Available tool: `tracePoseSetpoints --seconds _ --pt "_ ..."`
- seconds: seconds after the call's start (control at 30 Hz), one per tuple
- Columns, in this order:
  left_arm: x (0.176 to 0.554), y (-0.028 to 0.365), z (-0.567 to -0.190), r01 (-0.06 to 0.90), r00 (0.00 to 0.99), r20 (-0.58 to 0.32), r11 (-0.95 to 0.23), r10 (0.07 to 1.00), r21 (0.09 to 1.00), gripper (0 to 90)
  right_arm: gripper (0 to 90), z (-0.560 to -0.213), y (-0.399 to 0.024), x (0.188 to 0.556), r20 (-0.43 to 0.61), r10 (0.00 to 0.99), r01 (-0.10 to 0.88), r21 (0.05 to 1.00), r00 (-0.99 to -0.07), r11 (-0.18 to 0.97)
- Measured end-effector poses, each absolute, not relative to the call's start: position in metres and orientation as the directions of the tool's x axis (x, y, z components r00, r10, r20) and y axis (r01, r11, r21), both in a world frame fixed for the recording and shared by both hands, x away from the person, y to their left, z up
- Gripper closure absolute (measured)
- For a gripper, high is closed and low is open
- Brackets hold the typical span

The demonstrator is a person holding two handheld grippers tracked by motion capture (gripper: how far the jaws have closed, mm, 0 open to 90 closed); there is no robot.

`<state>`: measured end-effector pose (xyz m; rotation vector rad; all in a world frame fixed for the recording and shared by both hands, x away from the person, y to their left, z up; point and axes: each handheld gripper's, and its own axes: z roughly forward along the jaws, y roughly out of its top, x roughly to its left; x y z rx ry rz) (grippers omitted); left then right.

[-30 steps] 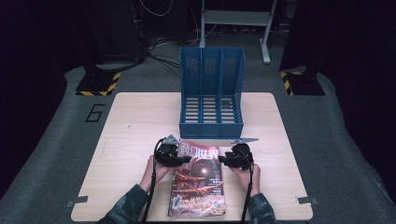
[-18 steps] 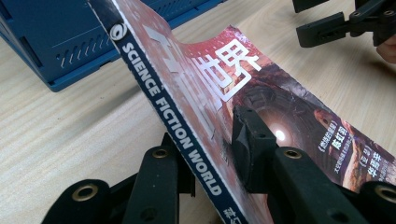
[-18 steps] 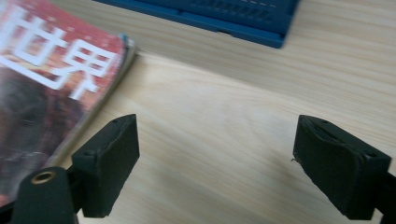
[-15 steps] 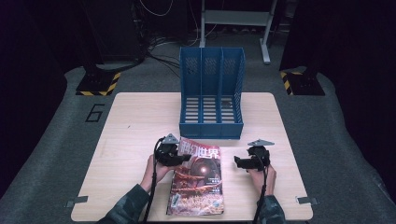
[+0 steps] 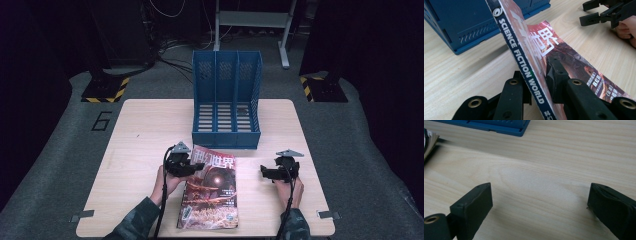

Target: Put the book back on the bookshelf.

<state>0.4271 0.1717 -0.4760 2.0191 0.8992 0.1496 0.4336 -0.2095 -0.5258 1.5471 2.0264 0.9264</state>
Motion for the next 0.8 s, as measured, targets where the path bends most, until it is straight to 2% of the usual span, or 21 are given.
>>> tracePoseSetpoints --seconds 0.33,0.8 --pt "0.423 0.173 -0.463 0.513 0.743 -0.226 -0.32 0.63 0.796 77.7 5.3 -0.528 -0.21 0.435 0.007 0.959 0.661 0.726 -0.283 0.19" --pt "0.418 0.178 -0.436 0.494 0.763 -0.255 -0.282 0.595 0.822 83.3 5.4 -0.528 -0.21 0.435 0.018 0.961 0.659 0.731 -0.274 0.175"
